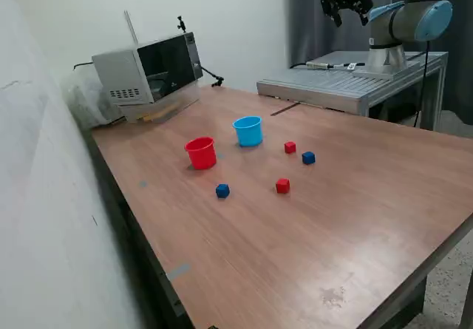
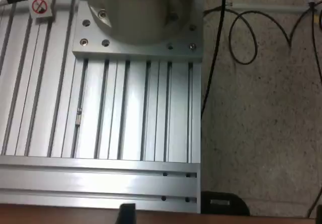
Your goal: Place red objects in the red bin, and blue objects in the blue bin.
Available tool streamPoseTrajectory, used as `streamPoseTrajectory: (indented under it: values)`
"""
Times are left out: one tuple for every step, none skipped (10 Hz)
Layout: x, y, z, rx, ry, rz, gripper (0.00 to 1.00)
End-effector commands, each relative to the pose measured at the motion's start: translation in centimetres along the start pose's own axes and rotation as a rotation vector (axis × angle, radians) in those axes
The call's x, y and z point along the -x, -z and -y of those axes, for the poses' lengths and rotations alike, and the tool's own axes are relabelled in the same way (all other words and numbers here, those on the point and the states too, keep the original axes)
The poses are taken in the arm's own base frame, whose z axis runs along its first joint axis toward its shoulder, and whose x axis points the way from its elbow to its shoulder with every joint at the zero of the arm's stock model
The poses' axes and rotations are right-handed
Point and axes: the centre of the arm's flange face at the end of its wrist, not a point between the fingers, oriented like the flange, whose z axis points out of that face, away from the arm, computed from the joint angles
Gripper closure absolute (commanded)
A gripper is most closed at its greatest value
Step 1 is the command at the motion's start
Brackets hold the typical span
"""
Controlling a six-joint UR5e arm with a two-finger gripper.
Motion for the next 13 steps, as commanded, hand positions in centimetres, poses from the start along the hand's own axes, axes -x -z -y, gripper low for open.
streamPoseTrajectory:
  values:
    - [-0.1, -0.1, 0.1, -0.001, 0.009, -0.003, 0.0]
    - [-0.1, -0.2, 0.0, -0.004, 0.009, -0.001, 0.0]
    - [-0.1, -0.1, 0.1, -0.003, 0.009, -0.001, 0.0]
    - [-0.1, -0.1, 0.1, -0.003, 0.009, -0.003, 0.0]
    - [-0.1, -0.1, 0.1, -0.003, 0.009, -0.003, 0.0]
    - [-0.1, -0.1, 0.1, -0.003, 0.009, -0.003, 0.0]
    - [-0.2, -0.2, 0.0, 0.001, 0.009, -0.003, 0.0]
    - [-0.2, 0.3, -0.1, 0.016, 0.013, 0.009, 0.0]
    - [-0.2, 0.3, -0.3, 0.019, 0.013, 0.011, 0.0]
    - [-0.2, 0.7, -0.6, 0.047, 0.004, 0.009, 0.0]
    - [-0.2, 1.4, -1.2, 0.118, 0.002, 0.015, 0.0]
    - [-0.8, 2.6, -2.2, 0.233, 0.008, 0.036, 0.0]
    - [-0.7, 3.5, -2.6, 0.274, 0.004, 0.029, 0.0]
